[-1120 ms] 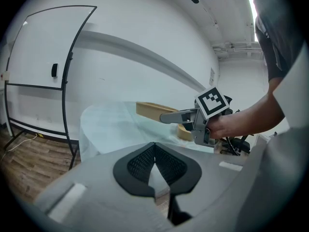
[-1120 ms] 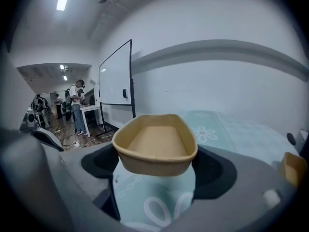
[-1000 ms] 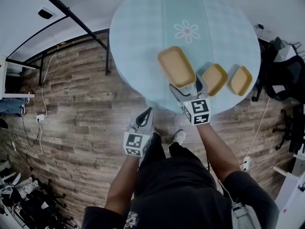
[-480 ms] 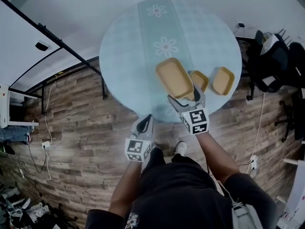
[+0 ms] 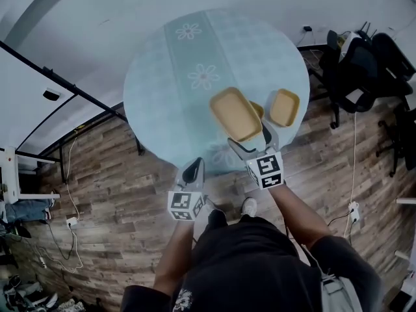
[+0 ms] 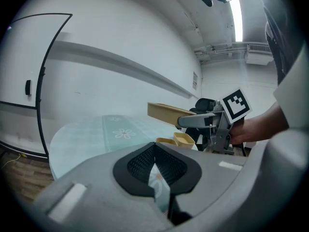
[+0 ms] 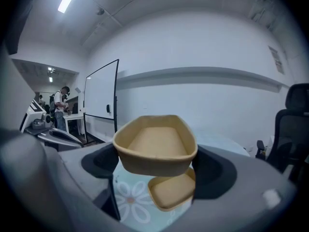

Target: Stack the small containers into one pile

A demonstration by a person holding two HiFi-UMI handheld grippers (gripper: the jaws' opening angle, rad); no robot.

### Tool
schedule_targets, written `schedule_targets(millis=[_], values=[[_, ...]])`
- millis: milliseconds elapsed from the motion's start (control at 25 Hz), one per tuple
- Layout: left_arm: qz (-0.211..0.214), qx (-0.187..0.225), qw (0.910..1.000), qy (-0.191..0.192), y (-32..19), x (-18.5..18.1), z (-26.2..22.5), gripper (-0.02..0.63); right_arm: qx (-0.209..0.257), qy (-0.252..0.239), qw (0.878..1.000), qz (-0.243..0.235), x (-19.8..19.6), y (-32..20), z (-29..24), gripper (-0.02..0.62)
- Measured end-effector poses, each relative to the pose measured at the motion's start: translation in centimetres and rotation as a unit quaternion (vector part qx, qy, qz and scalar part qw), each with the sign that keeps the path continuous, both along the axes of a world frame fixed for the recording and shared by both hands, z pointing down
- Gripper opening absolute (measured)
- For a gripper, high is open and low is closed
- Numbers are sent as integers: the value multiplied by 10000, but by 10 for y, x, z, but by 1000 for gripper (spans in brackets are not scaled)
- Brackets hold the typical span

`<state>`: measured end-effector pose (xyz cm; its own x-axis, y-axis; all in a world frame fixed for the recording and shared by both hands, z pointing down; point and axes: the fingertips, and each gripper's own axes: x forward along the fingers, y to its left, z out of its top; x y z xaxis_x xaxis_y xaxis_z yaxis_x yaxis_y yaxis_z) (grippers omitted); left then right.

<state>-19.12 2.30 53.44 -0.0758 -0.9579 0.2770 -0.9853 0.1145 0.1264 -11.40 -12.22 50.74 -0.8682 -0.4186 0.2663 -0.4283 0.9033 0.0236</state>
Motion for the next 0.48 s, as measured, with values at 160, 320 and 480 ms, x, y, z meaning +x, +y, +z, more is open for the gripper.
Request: schedule_targets(millis=[160,320,480], values=[[11,-4,10000,-49,-11,12,-2,5,4,-29,9997,231,28,-13,0,479],[56,19,9999,-99,-24,34,-7,5,-28,-79,9990,436,59,-26,0,479],[133,0,9998,-175,-35,53,-10,5,-58,-145,9978,640,88,-43,0,479]])
